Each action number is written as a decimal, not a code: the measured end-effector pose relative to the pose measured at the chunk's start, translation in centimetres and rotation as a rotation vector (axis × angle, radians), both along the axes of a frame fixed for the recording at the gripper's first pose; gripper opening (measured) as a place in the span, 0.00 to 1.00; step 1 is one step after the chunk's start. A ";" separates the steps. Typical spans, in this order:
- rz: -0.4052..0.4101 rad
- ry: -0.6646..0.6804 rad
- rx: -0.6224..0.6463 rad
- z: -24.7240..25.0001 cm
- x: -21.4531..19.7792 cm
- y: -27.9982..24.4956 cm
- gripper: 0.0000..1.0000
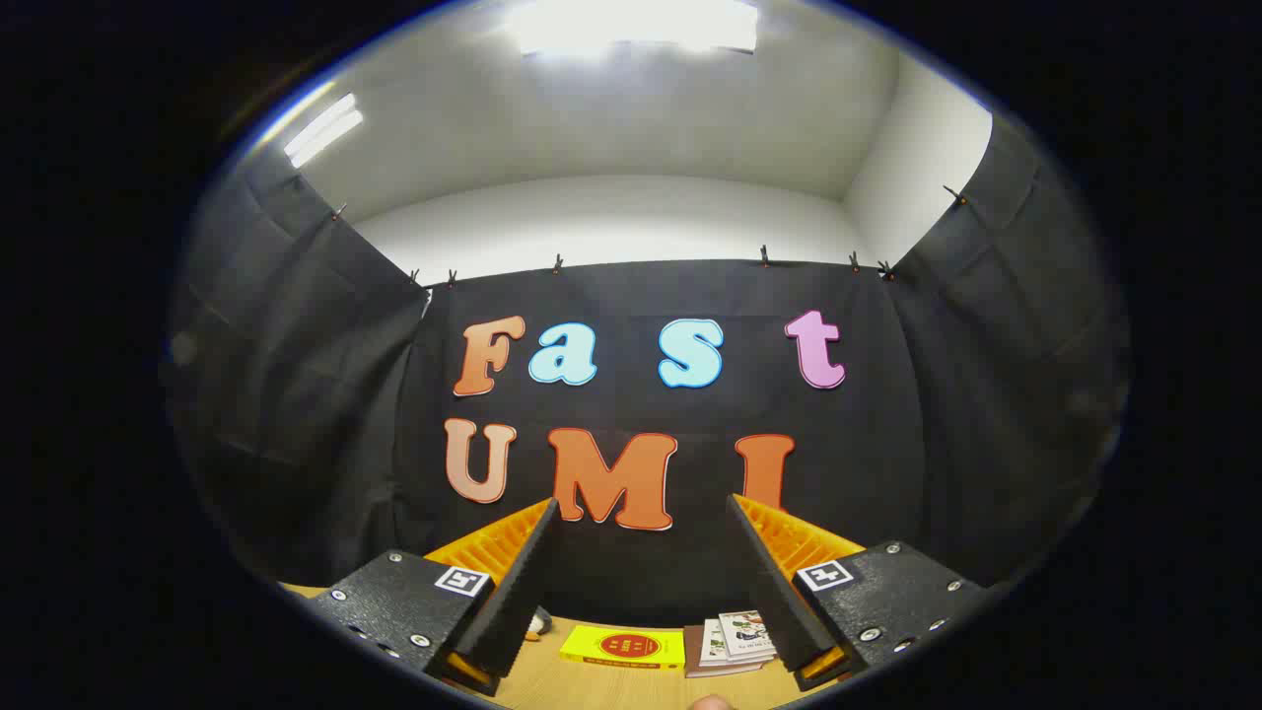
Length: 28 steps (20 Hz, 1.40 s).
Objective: Open the storage box then place both shoes into the box .Put the left shoe in first, then the right shoe, with the right side of both shoes facing outward in a uniform manner.
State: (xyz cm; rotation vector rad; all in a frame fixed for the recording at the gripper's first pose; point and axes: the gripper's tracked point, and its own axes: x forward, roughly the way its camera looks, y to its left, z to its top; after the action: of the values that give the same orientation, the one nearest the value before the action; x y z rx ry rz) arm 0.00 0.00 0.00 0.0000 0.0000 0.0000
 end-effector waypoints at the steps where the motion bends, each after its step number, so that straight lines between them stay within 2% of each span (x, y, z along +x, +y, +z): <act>1: -0.005 -0.001 -0.005 0.0 0.0 0.0 0.97; 8: -0.027 -0.021 -0.021 0.5 -0.3 -0.4 0.97; 23: 0.036 -0.007 -0.008 -0.5 -0.7 2.2 0.97; 25: 0.056 0.030 0.003 -1.7 -0.9 2.9 0.97; 28: 0.135 0.185 0.022 -6.1 -1.6 5.3 0.98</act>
State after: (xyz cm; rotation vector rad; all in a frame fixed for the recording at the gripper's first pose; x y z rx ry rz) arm -1.61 5.33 -6.14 0.0225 0.1846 0.1347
